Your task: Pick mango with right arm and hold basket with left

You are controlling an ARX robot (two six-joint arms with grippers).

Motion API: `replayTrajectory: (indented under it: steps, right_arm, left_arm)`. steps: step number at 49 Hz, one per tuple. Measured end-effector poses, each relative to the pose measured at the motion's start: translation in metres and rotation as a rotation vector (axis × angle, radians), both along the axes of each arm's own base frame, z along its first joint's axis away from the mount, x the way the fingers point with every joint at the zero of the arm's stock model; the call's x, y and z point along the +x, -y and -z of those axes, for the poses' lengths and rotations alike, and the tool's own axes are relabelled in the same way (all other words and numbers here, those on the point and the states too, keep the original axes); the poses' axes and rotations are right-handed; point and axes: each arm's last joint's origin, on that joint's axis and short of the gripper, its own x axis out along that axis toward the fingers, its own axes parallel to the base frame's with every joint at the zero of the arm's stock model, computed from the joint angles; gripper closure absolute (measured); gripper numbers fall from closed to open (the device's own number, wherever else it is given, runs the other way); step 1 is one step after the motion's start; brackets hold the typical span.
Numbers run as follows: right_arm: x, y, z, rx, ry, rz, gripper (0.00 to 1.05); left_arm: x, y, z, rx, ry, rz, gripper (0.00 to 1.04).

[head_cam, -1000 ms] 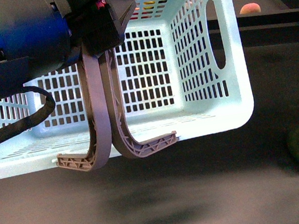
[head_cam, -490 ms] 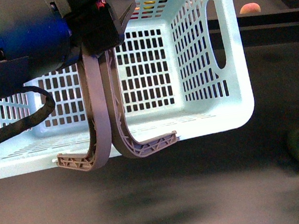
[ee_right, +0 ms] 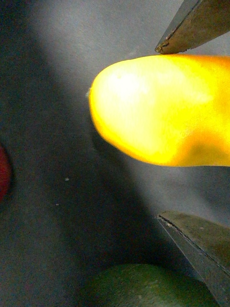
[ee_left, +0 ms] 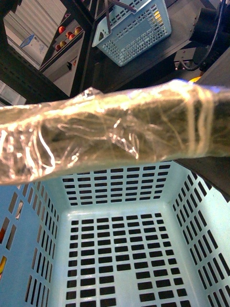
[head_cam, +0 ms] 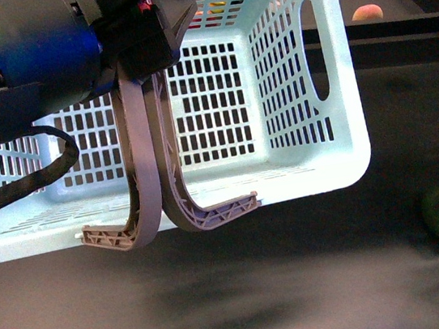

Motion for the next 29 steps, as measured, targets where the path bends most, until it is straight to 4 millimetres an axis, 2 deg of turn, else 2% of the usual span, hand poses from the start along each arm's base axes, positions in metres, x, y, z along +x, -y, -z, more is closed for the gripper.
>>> replayTrajectory:
  steps: [10,24,29]
  right_arm:
    - [-0.007,-0.002,0.012,0.037,-0.043,0.013,0.08]
    - [-0.006,0.0,0.017,0.034,-0.051,0.02,0.08]
    - [-0.007,0.001,0.02,0.029,-0.06,0.027,0.19]
  left_arm:
    - [0.0,0.0,0.0,0.0,0.0,0.0,0.97]
    - [0.0,0.0,0.0,0.0,0.0,0.0,0.97]
    - [0.0,0.0,0.0,0.0,0.0,0.0,0.97]
